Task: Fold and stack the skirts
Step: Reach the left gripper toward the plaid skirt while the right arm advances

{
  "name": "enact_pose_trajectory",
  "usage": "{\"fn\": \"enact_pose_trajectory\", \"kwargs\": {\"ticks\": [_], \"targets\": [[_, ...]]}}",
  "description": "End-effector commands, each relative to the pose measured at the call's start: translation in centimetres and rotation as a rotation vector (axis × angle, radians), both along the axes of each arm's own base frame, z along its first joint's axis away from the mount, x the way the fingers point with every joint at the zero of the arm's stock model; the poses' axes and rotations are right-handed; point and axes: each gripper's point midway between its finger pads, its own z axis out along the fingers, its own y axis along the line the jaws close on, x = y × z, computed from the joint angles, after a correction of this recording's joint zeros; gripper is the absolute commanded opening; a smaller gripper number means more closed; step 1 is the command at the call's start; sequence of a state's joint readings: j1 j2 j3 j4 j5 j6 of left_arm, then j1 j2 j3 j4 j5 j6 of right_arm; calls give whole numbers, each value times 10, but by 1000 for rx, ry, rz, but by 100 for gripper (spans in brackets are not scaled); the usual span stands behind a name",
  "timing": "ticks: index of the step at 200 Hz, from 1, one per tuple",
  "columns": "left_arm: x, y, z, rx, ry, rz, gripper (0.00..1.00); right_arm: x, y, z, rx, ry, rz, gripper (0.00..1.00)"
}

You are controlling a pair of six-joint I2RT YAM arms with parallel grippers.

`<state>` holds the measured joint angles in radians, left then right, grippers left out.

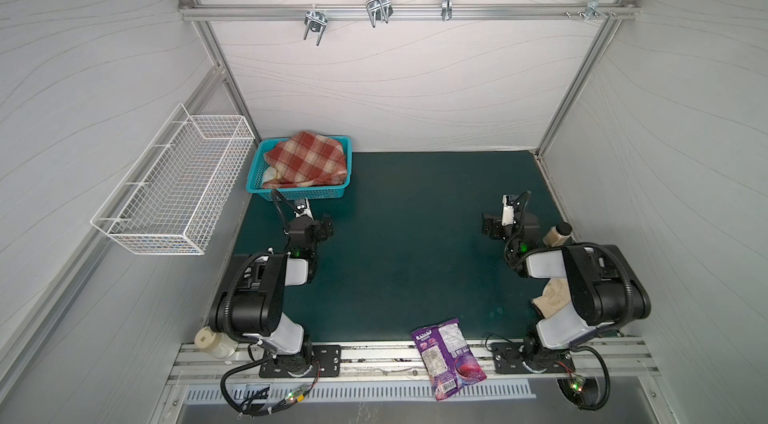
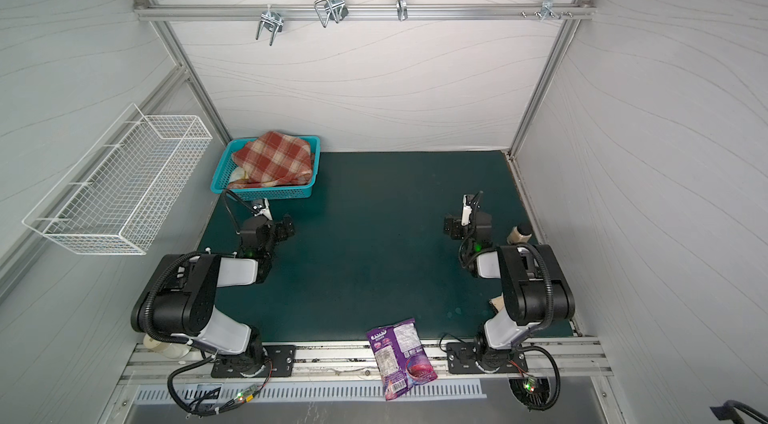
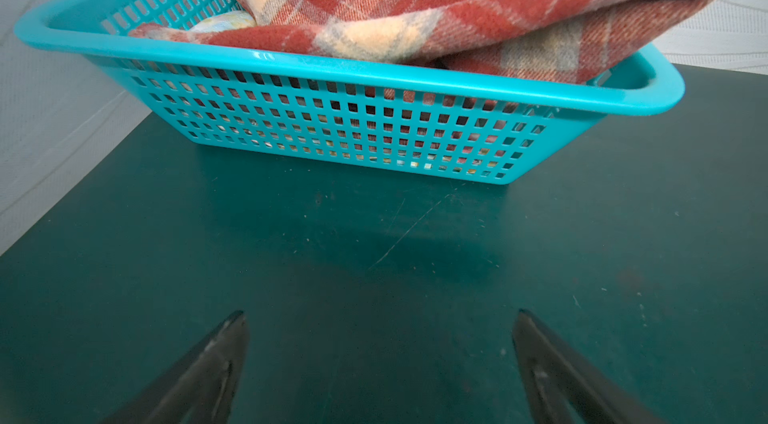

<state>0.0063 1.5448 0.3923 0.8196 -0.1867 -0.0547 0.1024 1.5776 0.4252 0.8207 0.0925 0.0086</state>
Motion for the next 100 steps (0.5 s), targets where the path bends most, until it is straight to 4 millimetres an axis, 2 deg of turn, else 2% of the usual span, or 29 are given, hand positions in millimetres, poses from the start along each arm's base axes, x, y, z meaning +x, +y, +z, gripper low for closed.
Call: {"fn": "enact_pose_trajectory", "kwargs": {"ticks": [1,52,81,100], "targets": [[10,0,13,18,-43,-1,99,4,0,3,-4,-6,6,99],[7,1,14,31,-50,13,99,0,-3,7,-30,-38,-27,99],[-2,7,27,57,-115,77,99,-13,-16,21,-41,-124,-117,99],[-7,13,38,71,-110,128,99,-14,-9,38,-94,-136,-120,99]]}}
